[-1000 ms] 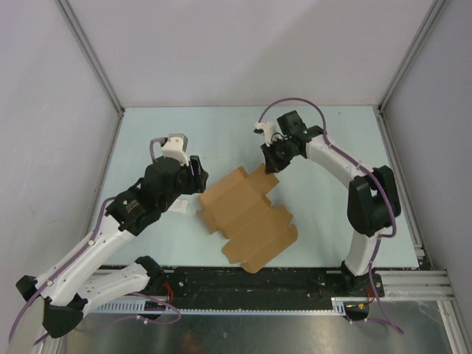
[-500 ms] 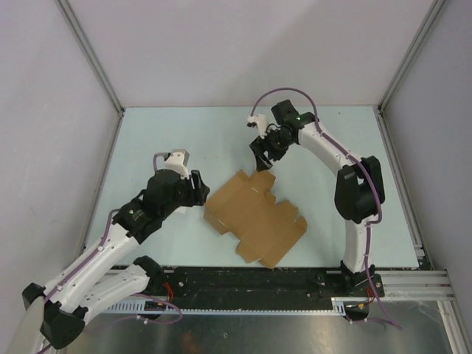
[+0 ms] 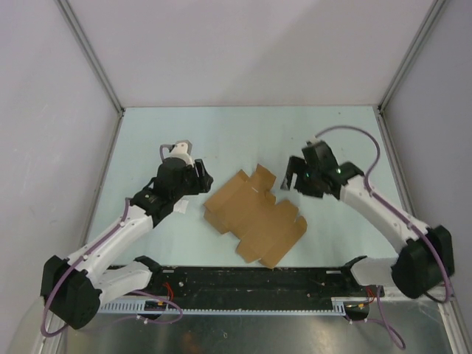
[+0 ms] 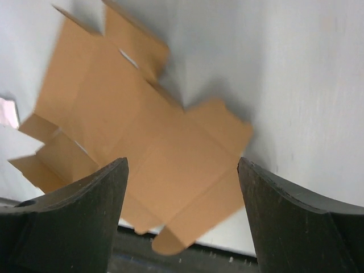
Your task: Fold the paper box
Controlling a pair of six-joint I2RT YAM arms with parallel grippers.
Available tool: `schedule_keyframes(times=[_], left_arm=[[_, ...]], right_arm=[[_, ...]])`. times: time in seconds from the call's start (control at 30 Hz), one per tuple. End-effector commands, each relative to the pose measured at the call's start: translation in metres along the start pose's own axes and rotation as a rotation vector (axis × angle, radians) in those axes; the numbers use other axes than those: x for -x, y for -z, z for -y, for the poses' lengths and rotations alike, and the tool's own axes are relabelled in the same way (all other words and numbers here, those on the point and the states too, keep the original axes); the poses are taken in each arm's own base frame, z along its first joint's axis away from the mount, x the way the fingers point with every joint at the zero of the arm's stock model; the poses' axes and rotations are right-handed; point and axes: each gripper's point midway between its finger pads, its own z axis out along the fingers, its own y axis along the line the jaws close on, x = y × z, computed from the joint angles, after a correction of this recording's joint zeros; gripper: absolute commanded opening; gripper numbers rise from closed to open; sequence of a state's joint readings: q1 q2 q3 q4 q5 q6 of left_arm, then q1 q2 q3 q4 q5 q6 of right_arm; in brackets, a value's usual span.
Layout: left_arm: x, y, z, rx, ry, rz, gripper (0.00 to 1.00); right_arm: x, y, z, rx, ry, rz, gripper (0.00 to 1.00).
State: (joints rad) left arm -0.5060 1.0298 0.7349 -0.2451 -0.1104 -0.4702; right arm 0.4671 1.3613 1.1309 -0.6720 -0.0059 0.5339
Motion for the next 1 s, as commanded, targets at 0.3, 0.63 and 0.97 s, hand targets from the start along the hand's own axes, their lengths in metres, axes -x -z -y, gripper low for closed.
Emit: schedule_keyframes(times=[0.3,0.63,0.97], left_arm=[[0.015,-0.010,0.002,-0.037,0.017,0.060,0.60],[0.013,-0.015,0.001,-0.035,0.021,0.054,0.58],[-0.005,-0.028,-0.009,0.001,0.021,0.014,0.57]], right_arm=[[-0.138,0.027,0.065,-0.101,-0.668,0.035,0.83],[-0.192,-0.012,0.064,-0.020,-0.796,-0.104,0.70],[-0.204,-0.034,0.070,-0.009,-0.810,-0.103,0.56]])
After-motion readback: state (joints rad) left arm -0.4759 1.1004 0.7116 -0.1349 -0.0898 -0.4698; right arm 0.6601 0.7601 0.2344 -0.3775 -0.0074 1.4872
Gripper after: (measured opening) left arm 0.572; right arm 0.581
